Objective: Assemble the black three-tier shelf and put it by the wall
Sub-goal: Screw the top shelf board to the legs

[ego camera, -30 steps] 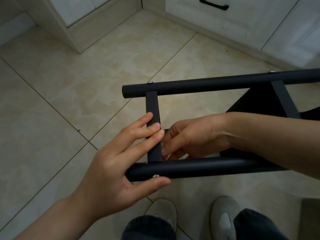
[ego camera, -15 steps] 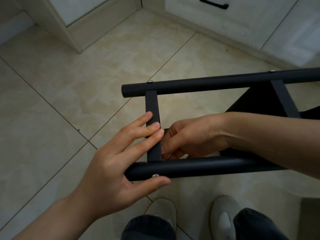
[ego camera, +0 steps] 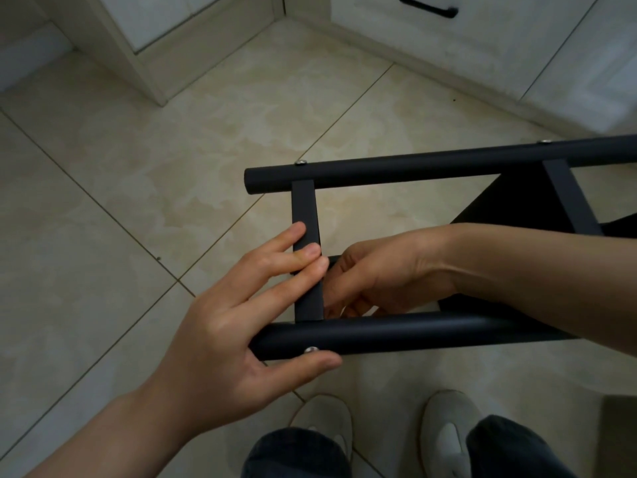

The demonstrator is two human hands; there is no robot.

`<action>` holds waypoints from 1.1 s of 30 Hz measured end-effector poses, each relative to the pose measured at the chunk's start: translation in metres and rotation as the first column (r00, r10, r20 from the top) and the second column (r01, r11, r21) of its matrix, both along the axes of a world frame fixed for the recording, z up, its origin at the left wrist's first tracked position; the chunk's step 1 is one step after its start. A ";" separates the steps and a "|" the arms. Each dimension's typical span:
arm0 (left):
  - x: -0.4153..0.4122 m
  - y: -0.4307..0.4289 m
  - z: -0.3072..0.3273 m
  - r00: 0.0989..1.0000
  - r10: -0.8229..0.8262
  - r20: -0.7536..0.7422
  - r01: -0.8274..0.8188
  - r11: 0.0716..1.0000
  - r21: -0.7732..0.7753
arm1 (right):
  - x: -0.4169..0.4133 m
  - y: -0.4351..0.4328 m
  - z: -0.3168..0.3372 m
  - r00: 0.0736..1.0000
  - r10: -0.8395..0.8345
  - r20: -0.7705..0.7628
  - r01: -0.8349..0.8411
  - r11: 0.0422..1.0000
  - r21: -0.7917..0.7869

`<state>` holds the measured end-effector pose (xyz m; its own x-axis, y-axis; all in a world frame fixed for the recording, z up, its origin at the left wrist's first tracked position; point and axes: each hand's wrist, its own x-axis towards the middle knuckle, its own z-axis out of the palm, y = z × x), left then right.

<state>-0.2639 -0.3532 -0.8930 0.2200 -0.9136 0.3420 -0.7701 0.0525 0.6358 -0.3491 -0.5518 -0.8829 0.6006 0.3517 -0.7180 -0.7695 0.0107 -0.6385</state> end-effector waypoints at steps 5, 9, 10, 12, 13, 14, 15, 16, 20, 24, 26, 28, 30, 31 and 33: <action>-0.001 0.001 0.000 1.000 0.005 0.007 -0.005 1.000 -0.006 | 0.001 0.002 -0.001 1.000 0.001 0.002 -0.001 0.999 0.043; 0.000 0.001 0.001 1.000 0.006 0.018 -0.006 1.000 0.004 | 0.000 -0.001 -0.004 1.000 -0.014 0.021 0.013 0.999 0.043; 0.000 0.000 0.002 1.000 0.007 0.019 -0.007 1.000 0.007 | 0.000 -0.002 -0.004 1.000 -0.010 0.023 0.009 0.999 0.042; 0.000 0.000 0.002 1.000 0.006 0.018 -0.007 1.000 0.007 | 0.000 -0.004 -0.002 1.000 0.003 0.024 -0.004 0.999 0.039; 0.000 0.000 0.002 1.000 0.006 0.018 -0.006 1.000 0.007 | 0.000 -0.004 -0.002 1.000 0.010 0.021 -0.010 0.999 0.033; 0.000 0.000 0.002 1.000 0.007 0.020 -0.007 1.000 0.007 | 0.001 -0.004 -0.001 1.000 0.017 0.018 -0.017 1.000 0.023; -0.001 0.001 0.002 1.000 0.008 0.021 -0.008 1.000 0.010 | 0.002 -0.003 -0.001 1.000 0.024 0.014 -0.024 1.000 0.011; -0.001 0.001 0.002 1.000 0.009 0.020 -0.009 1.000 0.011 | 0.003 -0.002 -0.001 0.999 0.030 0.012 -0.030 1.000 0.000; 0.000 0.001 0.001 1.000 0.009 0.013 -0.009 1.000 0.002 | 0.005 0.001 -0.002 0.999 0.046 -0.005 -0.046 0.999 -0.001; -0.001 0.000 0.001 1.000 0.008 0.011 -0.008 1.000 0.001 | 0.005 0.002 -0.002 0.999 0.047 -0.007 -0.047 0.999 0.028; 0.000 0.001 0.001 1.000 0.009 0.010 -0.009 1.000 0.004 | 0.006 0.000 -0.003 0.998 0.055 0.007 -0.055 0.998 0.041; 0.000 0.001 0.001 1.000 0.012 0.016 -0.012 1.000 0.007 | 0.007 -0.002 -0.003 0.997 0.070 0.020 -0.071 0.996 0.046; 0.000 0.001 0.002 1.000 0.014 0.025 -0.014 1.000 0.009 | 0.009 -0.006 -0.002 0.996 0.086 0.030 -0.088 0.995 0.054; 0.000 0.001 0.002 1.000 0.015 0.024 -0.015 1.000 0.013 | 0.010 -0.007 -0.001 0.995 0.090 0.036 -0.092 0.994 0.060; -0.001 0.002 0.002 1.000 0.018 0.018 -0.019 1.000 0.021 | 0.011 -0.008 -0.003 0.995 0.095 0.041 -0.098 0.993 0.072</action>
<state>-0.2650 -0.3515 -0.8909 0.2310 -0.9165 0.3265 -0.7818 0.0248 0.6230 -0.3380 -0.5596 -0.8856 0.5872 0.4604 -0.6657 -0.7451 -0.0139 -0.6668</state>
